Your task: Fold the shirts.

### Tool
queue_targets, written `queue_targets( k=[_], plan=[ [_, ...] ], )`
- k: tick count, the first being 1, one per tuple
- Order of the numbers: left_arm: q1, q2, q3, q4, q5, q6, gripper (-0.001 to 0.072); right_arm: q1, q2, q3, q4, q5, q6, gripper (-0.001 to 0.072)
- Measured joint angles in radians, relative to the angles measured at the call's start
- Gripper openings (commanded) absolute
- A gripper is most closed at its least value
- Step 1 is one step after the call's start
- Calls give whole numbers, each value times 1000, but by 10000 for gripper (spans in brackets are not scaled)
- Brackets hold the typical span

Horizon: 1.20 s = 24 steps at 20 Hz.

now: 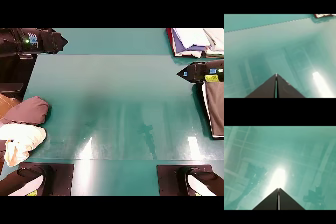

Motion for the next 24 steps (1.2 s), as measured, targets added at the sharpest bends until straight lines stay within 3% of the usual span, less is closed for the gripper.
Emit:
queue_targets(
  k=[16, 21, 22, 23, 24],
  plan=[
    [4, 1, 1, 5, 32, 0, 29, 1, 0, 0, 1, -1, 0, 24],
    [97, 23, -7, 182, -95, -12, 31, 1, 0, 0, 1, -1, 0, 24],
    [127, 24, -24, 235, -140, -18, 93, 1, 0, 0, 1, -1, 0, 24],
    [160, 26, -53, 283, -179, -22, 424, 1, 0, 0, 1, -1, 0, 23],
    [197, 27, -93, 318, -213, -26, 692, 1, 0, 0, 1, -1, 0, 24]
  ],
)
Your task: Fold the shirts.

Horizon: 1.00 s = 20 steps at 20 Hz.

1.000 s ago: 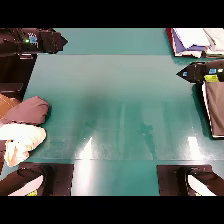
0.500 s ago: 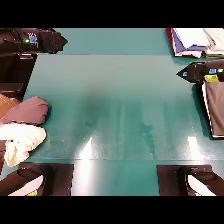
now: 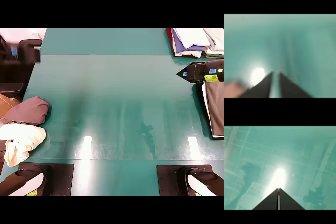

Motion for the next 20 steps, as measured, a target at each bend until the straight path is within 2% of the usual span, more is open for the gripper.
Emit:
queue_targets(
  k=[1, 4, 9, 10, 12, 13, 17, 20],
  plan=[
    [34, 1, -46, 26, -18, -3, 649, 0, 0, 0, 0, 0, 0, 24],
    [130, 2, -230, 79, -11, -10, 653, 0, 0, 0, 0, -2, 0, 24],
    [228, -14, -512, 115, 134, -27, 652, 0, 0, 0, 0, -3, 0, 23],
    [235, -23, -542, 119, 153, -31, 622, 0, 0, 0, 0, -3, 0, 24],
    [246, -35, -581, 127, 181, -39, 154, 0, 0, 0, 0, -3, 0, 23],
    [251, -38, -592, 129, 186, -45, 34, 0, 0, 0, 0, -3, 0, 24],
    [256, -42, -569, 129, 161, -56, 27, 0, 0, 0, 1, -4, 0, 24],
    [248, -2, -453, 131, 91, -58, 26, 0, 2, 21, 1, -11, 1, 23]
  ],
)
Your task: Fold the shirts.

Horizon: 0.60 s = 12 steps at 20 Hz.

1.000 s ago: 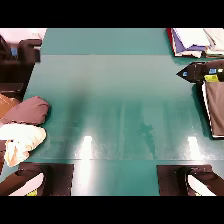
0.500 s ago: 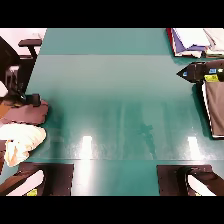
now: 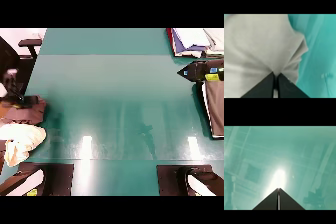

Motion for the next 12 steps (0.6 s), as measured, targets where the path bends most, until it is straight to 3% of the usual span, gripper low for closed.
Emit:
queue_targets(
  k=[4, 8, 12],
  plan=[
    [-108, 119, 249, -10, -79, 14, 24, 0, 0, 108, 0, -17, 0, 23],
    [-328, 179, 492, -16, -179, 22, 24, 0, 0, 228, -2, -40, 0, 23],
    [-564, 173, 592, -11, -230, 13, 24, 0, 1, 297, -3, -46, 0, 23]
  ],
)
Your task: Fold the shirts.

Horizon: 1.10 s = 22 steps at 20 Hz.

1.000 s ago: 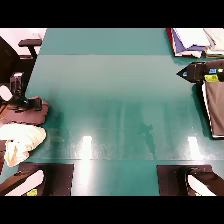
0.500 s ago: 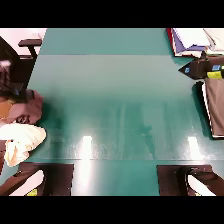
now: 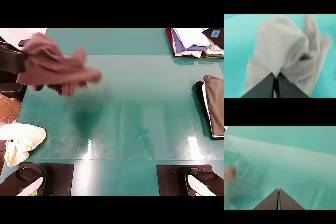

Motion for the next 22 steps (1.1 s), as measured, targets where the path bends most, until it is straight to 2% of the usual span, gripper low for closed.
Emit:
queue_targets(
  k=[4, 7, 8, 9, 10, 13, 17, 19, 22],
  plan=[
    [-235, -119, 27, 4, -5, -11, 26, 0, 0, 22, 0, 5, 0, 23],
    [-393, -271, 34, -16, 59, -7, 30, 0, 0, 28, -1, 12, 0, 23],
    [-429, -318, 35, -36, 87, 3, 117, 0, 0, 29, 0, 14, 0, 24],
    [-459, -363, 35, -60, 119, 19, 422, 0, 0, 29, 0, 19, -1, 23],
    [-478, -394, 38, -88, 152, 30, 503, 0, 0, 30, 0, 25, 0, 23],
    [-458, -440, 50, -121, 179, 49, 501, 0, 0, 30, -1, 43, -1, 23],
    [-294, -442, 47, -158, 137, 30, 501, 0, 0, 31, -1, 52, -1, 23],
    [-201, -443, -10, -228, 126, 14, 501, 0, 0, 31, 0, 57, -1, 23],
    [-109, -447, -167, -377, 218, 5, 501, 0, 0, 30, 0, 57, -1, 23]
  ],
)
